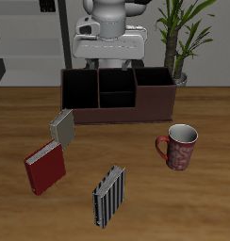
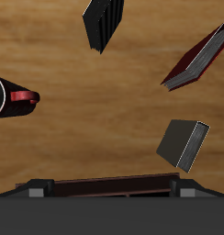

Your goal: Place the yellow book into the back desk caddy's left compartment

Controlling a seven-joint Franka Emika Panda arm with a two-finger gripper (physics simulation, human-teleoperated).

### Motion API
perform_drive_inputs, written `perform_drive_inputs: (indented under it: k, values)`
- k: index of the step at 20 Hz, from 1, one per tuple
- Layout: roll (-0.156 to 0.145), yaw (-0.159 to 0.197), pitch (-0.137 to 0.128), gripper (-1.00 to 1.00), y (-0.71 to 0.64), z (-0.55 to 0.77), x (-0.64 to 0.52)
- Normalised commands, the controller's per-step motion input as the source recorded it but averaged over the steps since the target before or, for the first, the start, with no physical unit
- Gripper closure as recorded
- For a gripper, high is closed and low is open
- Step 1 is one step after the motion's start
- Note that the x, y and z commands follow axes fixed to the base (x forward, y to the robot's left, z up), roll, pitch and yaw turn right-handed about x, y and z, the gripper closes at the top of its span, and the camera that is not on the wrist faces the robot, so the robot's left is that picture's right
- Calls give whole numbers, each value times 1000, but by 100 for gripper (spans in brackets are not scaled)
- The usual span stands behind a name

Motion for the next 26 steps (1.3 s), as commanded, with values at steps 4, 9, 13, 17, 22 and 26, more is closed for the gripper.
perform_drive_inputs:
  k: [4,9,13,17,22,26]
  values:
    - [1,-6,17,-100,-260,-48,43]
    - [-8,-27,-6,-100,-387,-36,-7]
    - [-5,-22,-3,-100,-320,-72,-17]
    - [-29,-39,-10,-100,-435,-134,-37]
    - [-9,-31,-31,-100,-310,-143,-60]
    - [-13,34,-98,-100,-89,-307,-171]
